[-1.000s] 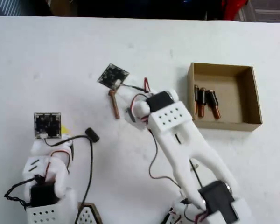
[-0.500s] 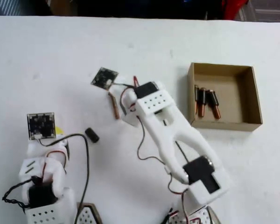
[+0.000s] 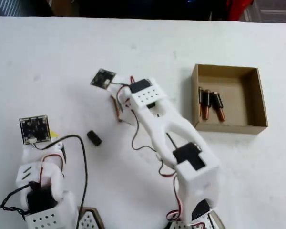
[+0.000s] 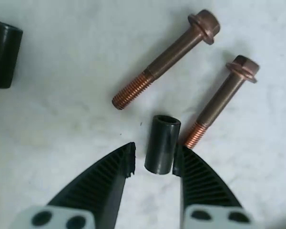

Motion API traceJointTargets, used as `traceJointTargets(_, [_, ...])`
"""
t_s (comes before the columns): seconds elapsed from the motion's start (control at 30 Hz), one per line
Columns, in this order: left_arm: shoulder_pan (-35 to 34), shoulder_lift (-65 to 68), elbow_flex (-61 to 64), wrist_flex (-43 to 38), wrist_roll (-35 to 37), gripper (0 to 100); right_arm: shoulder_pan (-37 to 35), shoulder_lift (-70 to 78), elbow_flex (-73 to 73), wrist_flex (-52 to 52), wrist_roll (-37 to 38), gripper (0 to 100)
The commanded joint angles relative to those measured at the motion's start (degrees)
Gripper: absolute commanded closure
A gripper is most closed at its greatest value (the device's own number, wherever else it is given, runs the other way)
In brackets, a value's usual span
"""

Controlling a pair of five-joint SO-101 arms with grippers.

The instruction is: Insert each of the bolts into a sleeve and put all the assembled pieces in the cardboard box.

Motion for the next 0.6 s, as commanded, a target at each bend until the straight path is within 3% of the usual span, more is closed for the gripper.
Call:
traceJointTargets(0.0, [-0.3,-0.6,-0.9,-0.2,-0.7,98,-0.9,2.3,-4.8,-0.6,0.4,87.6])
traceJointTargets(0.43, [-0.1,-0.6,-0.7,-0.3,-0.7,98,1.2,8.0,-13.2,6.0,1.1,93.5])
traceJointTargets(0.57, [-0.1,-0.6,-0.4,-1.1,-0.7,98,0.9,7.6,-14.3,8.6,6.0,93.5])
